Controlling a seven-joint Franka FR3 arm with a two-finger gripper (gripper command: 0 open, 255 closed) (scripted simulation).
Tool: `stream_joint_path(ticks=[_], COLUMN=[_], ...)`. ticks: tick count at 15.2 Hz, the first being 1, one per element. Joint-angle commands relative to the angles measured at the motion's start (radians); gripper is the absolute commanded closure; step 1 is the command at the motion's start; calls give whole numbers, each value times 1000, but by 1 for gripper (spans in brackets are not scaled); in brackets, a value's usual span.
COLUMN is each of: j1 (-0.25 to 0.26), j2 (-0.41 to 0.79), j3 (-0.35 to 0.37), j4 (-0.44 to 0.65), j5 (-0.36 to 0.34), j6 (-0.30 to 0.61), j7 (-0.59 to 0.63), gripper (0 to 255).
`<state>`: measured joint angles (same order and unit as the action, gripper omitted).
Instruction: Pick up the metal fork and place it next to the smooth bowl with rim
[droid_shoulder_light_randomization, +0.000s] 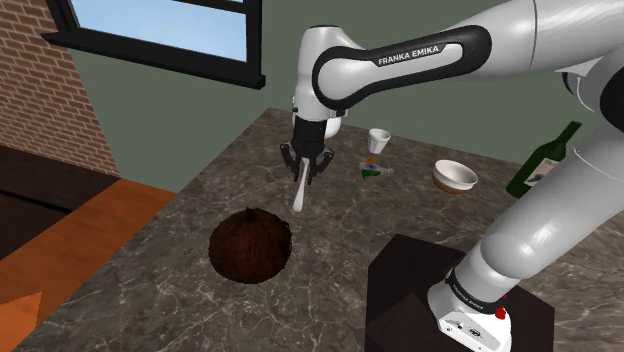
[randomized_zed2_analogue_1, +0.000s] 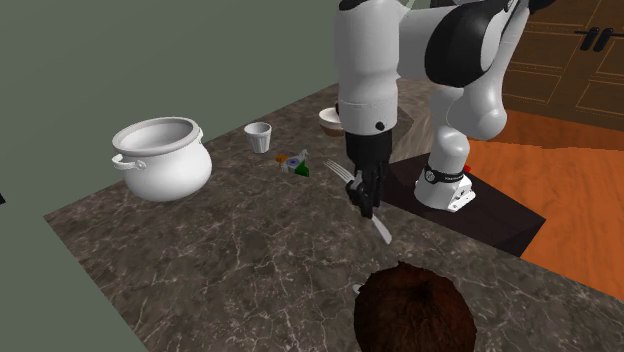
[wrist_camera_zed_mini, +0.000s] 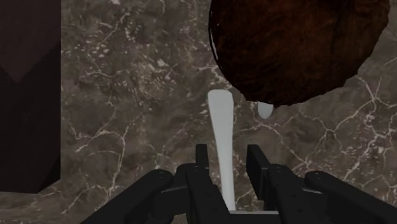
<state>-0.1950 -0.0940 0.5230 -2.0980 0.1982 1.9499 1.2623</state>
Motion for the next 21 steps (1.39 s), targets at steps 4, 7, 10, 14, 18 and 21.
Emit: stream_joint_path(ticks=[4, 7, 10, 14, 18, 21], j1=[-28, -54, -80, -117, -158, -192], j2=[-73, -132, -180, -229, -259, -270], j3=[-47, -97, -148, -218, -288, -340], j4=[-52, -110, -158, -207, -239, -251], j5=[24, 34, 32, 16, -13, -40], j6=[-28, -39, -50, -65, -78, -86], j7=[-86, -169, -248, -350, -448, -520], gripper=[255, 255, 255, 255, 255, 255])
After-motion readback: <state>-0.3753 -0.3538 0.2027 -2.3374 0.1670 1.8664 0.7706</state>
